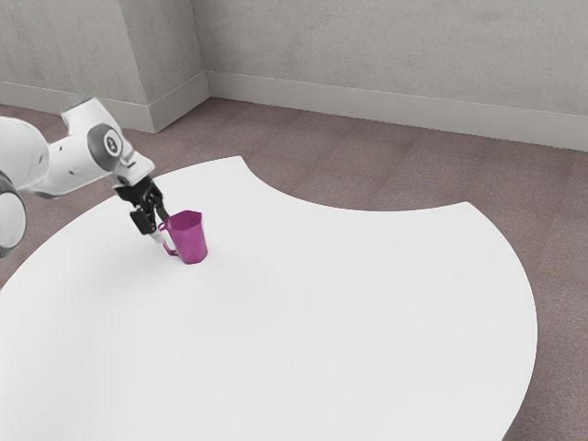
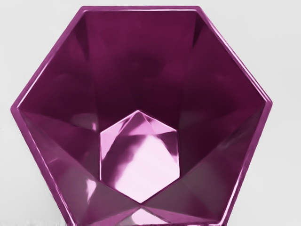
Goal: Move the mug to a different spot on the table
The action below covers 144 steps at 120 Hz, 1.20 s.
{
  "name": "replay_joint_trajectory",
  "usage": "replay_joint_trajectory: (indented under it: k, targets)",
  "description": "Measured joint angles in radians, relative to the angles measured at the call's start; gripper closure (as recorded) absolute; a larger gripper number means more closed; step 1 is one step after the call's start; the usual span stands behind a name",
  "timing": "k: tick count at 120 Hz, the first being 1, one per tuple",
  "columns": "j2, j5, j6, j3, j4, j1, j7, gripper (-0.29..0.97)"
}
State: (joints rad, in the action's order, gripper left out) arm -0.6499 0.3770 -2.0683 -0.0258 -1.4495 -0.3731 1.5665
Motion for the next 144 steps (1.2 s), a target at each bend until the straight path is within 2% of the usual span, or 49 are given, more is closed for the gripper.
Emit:
replay_joint_trajectory:
  k: [18,84,93,103,130,144]
  targets:
    - [-0.029,0.014,-0.009,0.001,0.013,-0.005,-0.020,0.01]
    - [-0.067,0.010,-0.022,0.005,0.013,0.009,-0.065,0.18]
    - [-0.067,0.008,-0.028,0.006,0.013,0.009,-0.064,0.33]
    - [-0.067,0.007,-0.033,0.006,0.013,0.008,-0.064,0.41]
    - [-0.052,0.013,-0.044,0.013,0.013,0.007,-0.058,0.54]
    - [-0.029,0.064,-0.048,0.033,0.013,0.005,-0.042,0.62]
